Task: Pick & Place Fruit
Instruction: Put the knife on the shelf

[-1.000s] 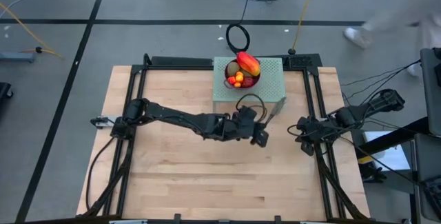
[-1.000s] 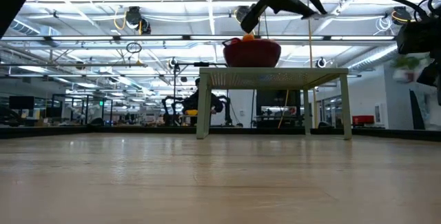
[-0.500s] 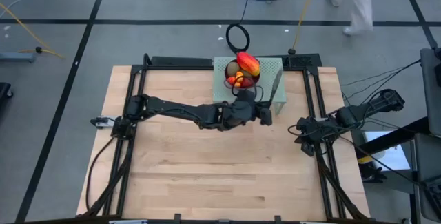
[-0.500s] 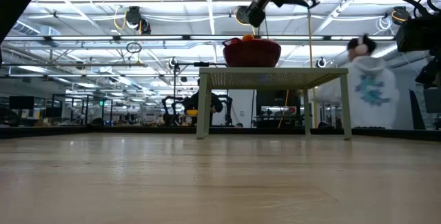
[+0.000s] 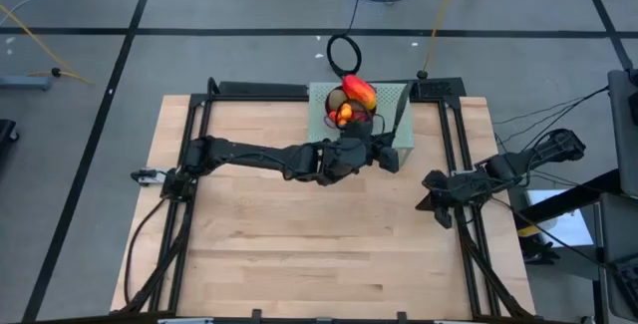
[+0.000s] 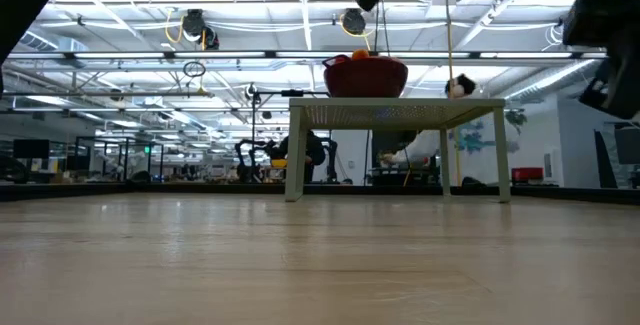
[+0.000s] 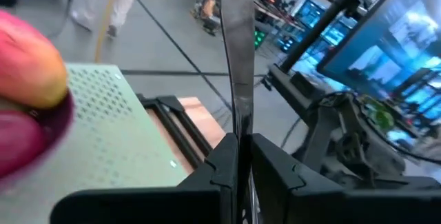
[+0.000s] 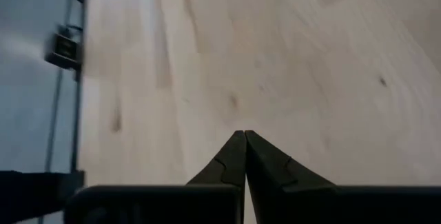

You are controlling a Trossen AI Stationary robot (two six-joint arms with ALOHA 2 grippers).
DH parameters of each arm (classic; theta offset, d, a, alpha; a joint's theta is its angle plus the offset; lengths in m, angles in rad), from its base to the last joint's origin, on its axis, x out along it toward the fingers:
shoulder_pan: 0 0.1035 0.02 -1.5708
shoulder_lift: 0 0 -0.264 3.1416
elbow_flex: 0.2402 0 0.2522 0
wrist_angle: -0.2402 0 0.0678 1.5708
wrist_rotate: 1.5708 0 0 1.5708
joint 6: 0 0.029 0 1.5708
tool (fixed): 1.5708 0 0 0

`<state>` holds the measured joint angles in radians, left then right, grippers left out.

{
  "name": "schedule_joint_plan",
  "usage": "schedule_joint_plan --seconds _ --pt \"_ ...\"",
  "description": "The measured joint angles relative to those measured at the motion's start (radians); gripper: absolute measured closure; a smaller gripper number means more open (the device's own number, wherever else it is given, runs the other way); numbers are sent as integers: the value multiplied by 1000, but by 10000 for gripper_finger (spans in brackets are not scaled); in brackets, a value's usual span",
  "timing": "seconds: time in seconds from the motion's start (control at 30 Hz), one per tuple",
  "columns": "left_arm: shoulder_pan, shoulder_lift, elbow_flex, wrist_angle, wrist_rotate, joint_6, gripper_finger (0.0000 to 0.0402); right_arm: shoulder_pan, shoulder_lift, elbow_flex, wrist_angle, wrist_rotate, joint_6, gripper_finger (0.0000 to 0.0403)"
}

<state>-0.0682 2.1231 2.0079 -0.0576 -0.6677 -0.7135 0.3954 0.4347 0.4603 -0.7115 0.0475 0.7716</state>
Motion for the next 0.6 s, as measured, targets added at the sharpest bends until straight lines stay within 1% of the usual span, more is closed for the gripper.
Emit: schedule_joint_plan --seconds 0.07,0.17,0.4,0.5,0.6 --pt "-5 0 19 -22 -24 19 371 0 0 0 40 1 -6 403" --pt "-12 1 45 -22 -25 51 371 0 0 0 92 2 -11 403" --pt "-34 1 48 -31 -25 74 371 0 2 0 258 3 -31 401" --pt "-46 0 48 -25 -34 88 371 -1 5 0 325 9 -36 391" --pt "-57 0 48 -31 -42 103 371 -1 10 0 380 45 -44 369"
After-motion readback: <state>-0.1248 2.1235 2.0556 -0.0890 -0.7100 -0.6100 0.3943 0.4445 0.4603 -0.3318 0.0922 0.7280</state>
